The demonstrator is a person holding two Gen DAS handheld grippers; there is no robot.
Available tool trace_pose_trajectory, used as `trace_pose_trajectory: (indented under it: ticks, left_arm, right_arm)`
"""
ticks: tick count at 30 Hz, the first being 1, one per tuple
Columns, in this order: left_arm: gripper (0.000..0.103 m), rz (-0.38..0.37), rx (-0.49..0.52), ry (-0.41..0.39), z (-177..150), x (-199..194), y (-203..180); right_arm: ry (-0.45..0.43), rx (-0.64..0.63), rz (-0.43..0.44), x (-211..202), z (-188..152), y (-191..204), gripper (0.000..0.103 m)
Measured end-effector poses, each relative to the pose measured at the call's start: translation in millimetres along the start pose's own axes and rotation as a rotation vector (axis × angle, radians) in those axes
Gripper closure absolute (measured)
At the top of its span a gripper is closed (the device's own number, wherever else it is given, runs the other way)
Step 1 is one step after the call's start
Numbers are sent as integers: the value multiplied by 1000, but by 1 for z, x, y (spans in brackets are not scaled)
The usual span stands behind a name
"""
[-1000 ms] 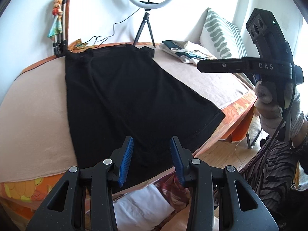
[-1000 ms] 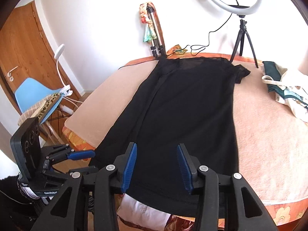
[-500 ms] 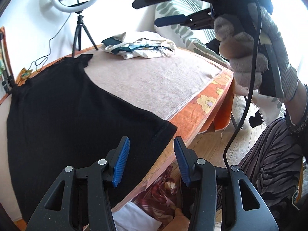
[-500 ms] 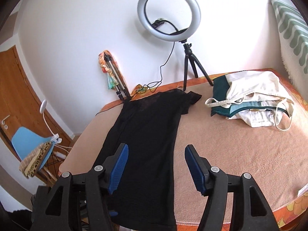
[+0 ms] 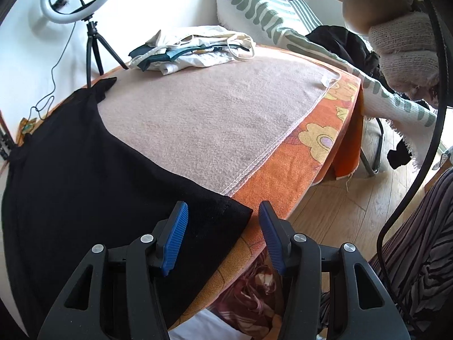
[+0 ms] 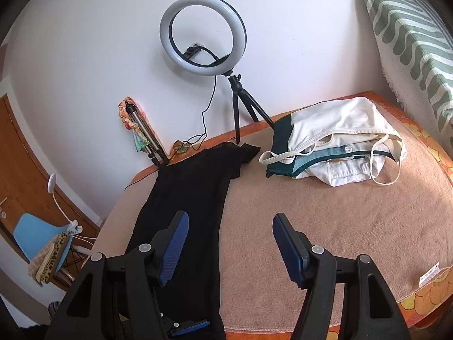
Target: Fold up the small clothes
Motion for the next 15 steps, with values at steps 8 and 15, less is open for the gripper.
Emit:
trace_pose_trajectory:
  ticks: [8,15]
  left_arm:
    - [98,-55,-87,-30,3,-4,17]
    - [99,-70,-201,-98,10,-27,41]
  right_arm:
    - [27,-35,3,25,11,0,37]
    - [102,-36,60,91,33,5,37]
Point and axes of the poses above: each gripper's, at about its wrist camera, not at the fingertips, and x roughly the way its jaws point, y to its left, z to its top, the point moved 7 cm from there along x, roughly the way its jaws point, and after that the axes turned 4 degrees about -y, right-handed, at the moved point
